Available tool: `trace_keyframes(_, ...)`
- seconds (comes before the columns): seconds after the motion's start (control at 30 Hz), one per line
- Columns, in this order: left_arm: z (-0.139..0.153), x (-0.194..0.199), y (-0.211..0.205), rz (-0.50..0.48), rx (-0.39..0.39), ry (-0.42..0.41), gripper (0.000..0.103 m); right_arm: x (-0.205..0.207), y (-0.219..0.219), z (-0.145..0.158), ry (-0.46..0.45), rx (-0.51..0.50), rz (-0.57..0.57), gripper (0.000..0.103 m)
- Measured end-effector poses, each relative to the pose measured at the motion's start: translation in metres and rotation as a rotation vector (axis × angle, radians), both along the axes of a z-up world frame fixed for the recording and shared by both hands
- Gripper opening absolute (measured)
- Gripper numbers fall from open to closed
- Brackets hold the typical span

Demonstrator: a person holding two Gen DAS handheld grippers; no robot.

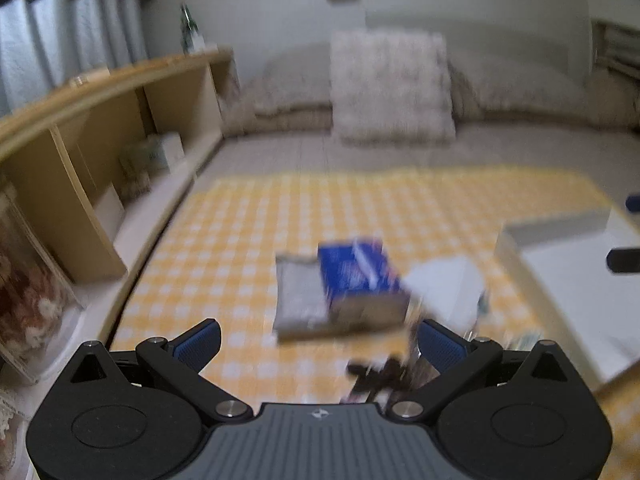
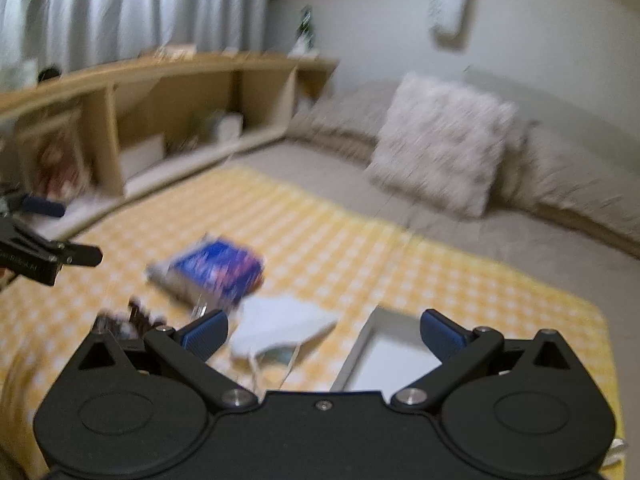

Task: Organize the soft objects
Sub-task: 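Grasp the crochet toy with the left tool while the right tool grasps the floral pouch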

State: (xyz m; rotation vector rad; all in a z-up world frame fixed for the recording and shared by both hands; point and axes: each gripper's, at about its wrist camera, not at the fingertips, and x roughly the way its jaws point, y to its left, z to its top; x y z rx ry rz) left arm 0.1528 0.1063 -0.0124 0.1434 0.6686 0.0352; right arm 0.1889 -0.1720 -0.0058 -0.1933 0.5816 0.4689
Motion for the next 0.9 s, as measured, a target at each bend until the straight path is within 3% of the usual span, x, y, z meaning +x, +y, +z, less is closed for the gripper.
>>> trace_keyframes(0.1, -0.021, 0.006, 0.010, -0.011, 0.014, 0.100, 0.097, 0.008, 0.009, -0.018, 0.058, -0.058, 0.061, 0.102)
trace_keyframes(0.13, -0.028, 0.007, 0.013, -0.018, 0.006, 0.131, 0.094, 0.010, 0.013, -0.025, 0.074, -0.082, 0.088, 0.097)
trace_keyframes(0.23, -0.047, 0.014, 0.024, -0.037, -0.058, 0.234, 0.083, 0.016, 0.022, -0.043, 0.152, -0.119, 0.164, 0.082)
trace_keyframes(0.33, -0.061, 0.019, 0.030, -0.044, -0.129, 0.319, 0.080, 0.020, 0.033, -0.060, 0.238, -0.143, 0.224, 0.074)
trace_keyframes(0.57, -0.074, 0.037, 0.021, -0.094, -0.191, 0.391, 0.080, 0.017, 0.056, -0.088, 0.347, -0.212, 0.328, 0.071)
trace_keyframes(0.77, -0.086, 0.053, 0.006, -0.142, -0.164, 0.433, 0.080, 0.021, 0.071, -0.099, 0.389, -0.243, 0.364, 0.066)
trace_keyframes(0.9, -0.096, 0.060, 0.001, -0.169, -0.162, 0.471, 0.066, 0.029, 0.076, -0.107, 0.413, -0.260, 0.356, 0.064)
